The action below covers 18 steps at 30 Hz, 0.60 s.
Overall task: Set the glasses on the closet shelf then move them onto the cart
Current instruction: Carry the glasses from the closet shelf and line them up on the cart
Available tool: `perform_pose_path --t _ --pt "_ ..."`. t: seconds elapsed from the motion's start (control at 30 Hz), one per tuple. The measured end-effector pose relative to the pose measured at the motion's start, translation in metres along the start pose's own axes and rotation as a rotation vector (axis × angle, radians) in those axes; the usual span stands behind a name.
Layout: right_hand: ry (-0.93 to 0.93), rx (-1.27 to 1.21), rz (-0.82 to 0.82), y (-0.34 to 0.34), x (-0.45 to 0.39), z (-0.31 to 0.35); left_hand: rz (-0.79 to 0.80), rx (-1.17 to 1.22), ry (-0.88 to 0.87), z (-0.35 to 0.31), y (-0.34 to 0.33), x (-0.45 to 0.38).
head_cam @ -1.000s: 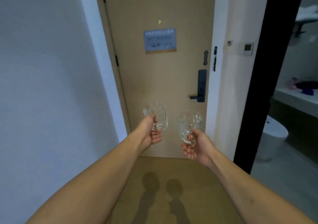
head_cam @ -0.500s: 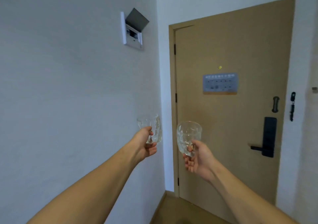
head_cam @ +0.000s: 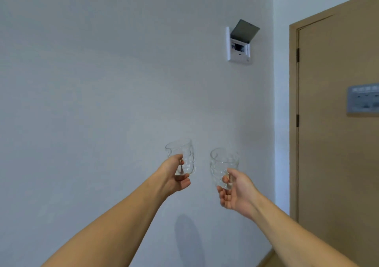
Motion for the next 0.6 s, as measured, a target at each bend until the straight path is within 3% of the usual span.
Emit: perform_pose_path --t 0.3,0.6 --pt "-0.058 0.076 0.23 -0.139 -0.001 -0.052 -0.151 0.18 -0.125 -0.031 0.123 0.093" --pt "-0.181 0.142 0.477 -0.328 0.042 -0.145 -0.344 0.258 -0.205 -0.045 0.275 0.253"
Point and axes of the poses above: each hand's wrist, its own x-axis away from the middle knuckle, its own y-axis out of the back of the hand, z = x × y, the point moved 6 cm from there along -x, towards the middle knuckle, and after that the axes turned 12 degrees about z, right-handed, at the moved point
